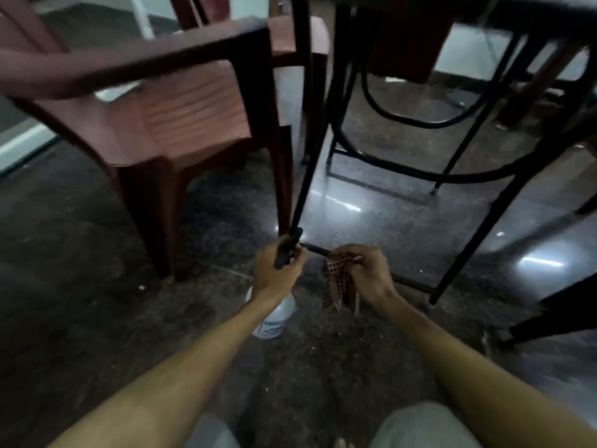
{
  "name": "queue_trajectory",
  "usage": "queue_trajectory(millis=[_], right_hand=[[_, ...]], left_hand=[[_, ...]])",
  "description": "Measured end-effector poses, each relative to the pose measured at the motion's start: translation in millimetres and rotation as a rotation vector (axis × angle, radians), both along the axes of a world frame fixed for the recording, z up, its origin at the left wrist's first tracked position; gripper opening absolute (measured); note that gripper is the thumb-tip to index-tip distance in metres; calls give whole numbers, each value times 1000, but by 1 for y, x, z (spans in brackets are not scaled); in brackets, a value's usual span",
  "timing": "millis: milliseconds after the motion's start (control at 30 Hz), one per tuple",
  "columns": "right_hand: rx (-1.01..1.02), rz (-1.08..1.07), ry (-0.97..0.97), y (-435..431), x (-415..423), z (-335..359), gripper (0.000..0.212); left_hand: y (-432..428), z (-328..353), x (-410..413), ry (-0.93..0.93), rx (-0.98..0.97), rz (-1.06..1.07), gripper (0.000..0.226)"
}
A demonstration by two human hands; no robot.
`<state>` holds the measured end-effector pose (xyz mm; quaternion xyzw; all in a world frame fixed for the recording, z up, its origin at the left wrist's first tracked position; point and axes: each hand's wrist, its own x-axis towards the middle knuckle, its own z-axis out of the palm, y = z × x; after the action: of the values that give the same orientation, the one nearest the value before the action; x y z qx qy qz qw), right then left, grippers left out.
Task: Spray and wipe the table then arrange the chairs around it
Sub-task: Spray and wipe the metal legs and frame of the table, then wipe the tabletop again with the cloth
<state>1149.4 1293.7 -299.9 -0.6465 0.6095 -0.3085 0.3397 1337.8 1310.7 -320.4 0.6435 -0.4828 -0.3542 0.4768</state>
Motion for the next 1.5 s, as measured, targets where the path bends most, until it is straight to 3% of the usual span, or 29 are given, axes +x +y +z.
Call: queue_trajectory(millis=[167, 367, 633, 800, 1167, 1500], right_hand=[[143, 75, -76, 50, 71, 84, 48], [298, 186, -26, 113, 126, 233, 44], [221, 252, 12, 164, 121, 437, 45], [130, 246, 26, 166, 77, 514, 47], [-3, 292, -60, 102, -106, 572, 52], [71, 277, -25, 46, -252, 587, 50]], left_hand=[[67, 88, 63, -81, 56, 100, 29], [151, 228, 111, -100, 159, 206, 19], [209, 434, 107, -154, 140, 211, 22], [199, 525, 64, -163, 63, 174, 19], [147, 571, -95, -226, -10, 279, 20], [105, 581, -245, -80, 39, 301, 16]])
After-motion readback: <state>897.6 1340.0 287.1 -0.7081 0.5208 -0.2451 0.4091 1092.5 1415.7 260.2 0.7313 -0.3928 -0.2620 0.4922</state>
